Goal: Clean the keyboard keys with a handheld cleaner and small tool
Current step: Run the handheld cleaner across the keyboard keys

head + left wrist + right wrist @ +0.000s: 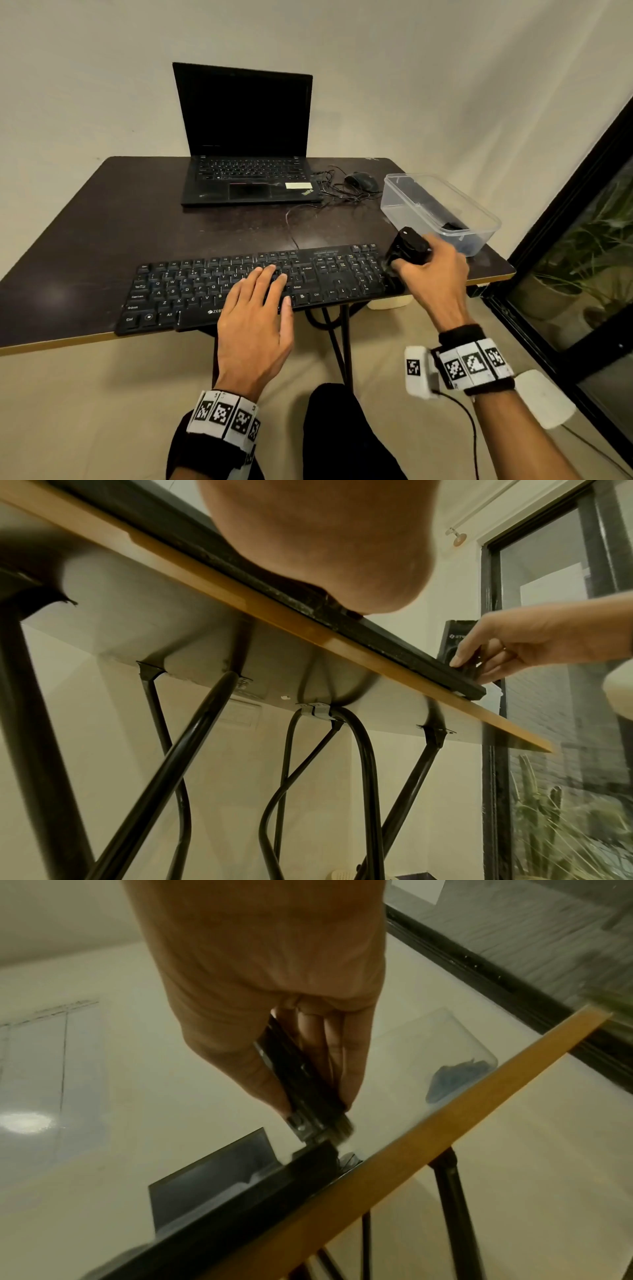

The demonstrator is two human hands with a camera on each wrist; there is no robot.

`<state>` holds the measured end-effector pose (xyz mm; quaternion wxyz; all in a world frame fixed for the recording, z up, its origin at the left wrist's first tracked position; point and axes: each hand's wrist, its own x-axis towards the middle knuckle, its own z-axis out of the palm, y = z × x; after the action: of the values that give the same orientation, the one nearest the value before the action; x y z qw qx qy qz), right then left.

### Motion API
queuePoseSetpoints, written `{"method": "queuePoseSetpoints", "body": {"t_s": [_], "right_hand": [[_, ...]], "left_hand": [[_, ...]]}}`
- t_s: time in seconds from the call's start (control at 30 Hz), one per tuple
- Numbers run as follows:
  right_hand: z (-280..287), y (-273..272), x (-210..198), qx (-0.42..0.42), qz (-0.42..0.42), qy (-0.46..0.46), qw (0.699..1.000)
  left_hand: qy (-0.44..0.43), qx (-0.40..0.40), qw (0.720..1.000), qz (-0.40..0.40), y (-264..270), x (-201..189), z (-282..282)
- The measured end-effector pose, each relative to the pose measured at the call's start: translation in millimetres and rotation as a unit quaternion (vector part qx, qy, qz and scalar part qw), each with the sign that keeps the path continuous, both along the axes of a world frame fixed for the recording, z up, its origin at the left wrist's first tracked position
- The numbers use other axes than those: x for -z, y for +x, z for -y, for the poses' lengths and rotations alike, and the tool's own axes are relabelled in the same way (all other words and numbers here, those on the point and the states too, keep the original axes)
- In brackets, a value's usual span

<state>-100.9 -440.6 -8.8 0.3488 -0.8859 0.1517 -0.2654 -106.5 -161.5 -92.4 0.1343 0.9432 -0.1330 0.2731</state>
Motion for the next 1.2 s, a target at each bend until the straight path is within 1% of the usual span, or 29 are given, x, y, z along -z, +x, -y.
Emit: {"method": "queuePoseSetpoints", "body": {"t_s": [0.07, 0.17, 0.27, 0.37, 0.4, 0.47, 0.53, 0.67, 0.77, 0.87, 0.93, 1.0, 1.1, 1.2], "right_hand": [[10.6, 2.0, -1.2, 0.023, 0.004, -0.009, 1.0], [16.3, -0.6, 1.4, 0.026, 0.013, 0.064, 0.998], [19.2, -0.6, 0.8, 0.019, 0.016, 0.103, 0.994], [19.9, 2.1, -11.6, 0.0, 0.045, 0.187, 0.981], [19.0, 4.3, -19.0, -0.017, 0.048, 0.198, 0.979], [17.4, 15.7, -35.8, -0.047, 0.025, 0.168, 0.984], [16.1, 36.9, -52.5, -0.07, -0.026, 0.105, 0.992], [11.3, 95.0, -76.4, -0.097, -0.136, 0.016, 0.986], [5.8, 135.8, -86.8, -0.099, -0.23, -0.075, 0.965], [0.3, 162.9, -89.9, -0.124, -0.322, -0.113, 0.932], [-2.5, 173.5, -89.9, -0.13, -0.367, -0.15, 0.909], [-2.0, 183.7, -86.1, -0.133, -0.385, -0.174, 0.897], [1.6, 196.0, -74.6, -0.136, -0.383, -0.158, 0.9], [4.1, 199.3, -64.8, -0.126, -0.374, -0.162, 0.905]], "left_hand": [[0.0, 0.002, 1.0, -0.002, -0.1, 0.2, -0.8], [-0.001, 0.006, 1.0, 0.0, 0.3, -0.1, -1.7], [0.0, 0.005, 1.0, -0.001, 1.0, 0.1, -1.7], [0.004, 0.004, 1.0, -0.002, 1.2, 0.7, -1.7], [0.003, 0.003, 1.0, -0.001, 1.2, 0.7, -1.6], [0.001, 0.002, 1.0, 0.001, 1.4, 0.3, -1.1], [0.002, 0.003, 1.0, 0.003, 1.4, 0.7, -0.8], [-0.001, 0.003, 1.0, 0.01, 0.4, -0.8, -1.0], [-0.001, 0.004, 1.0, 0.012, 0.3, -0.8, -1.2], [0.007, 0.002, 1.0, 0.004, 1.1, 0.3, -1.8], [0.008, 0.002, 1.0, 0.001, 1.5, 0.7, -1.9], [0.003, 0.004, 1.0, 0.004, 1.7, 1.4, -1.6], [0.002, 0.005, 1.0, 0.008, 1.4, 2.5, -1.8], [0.002, 0.006, 1.0, 0.011, 1.3, 3.0, -1.0]]}}
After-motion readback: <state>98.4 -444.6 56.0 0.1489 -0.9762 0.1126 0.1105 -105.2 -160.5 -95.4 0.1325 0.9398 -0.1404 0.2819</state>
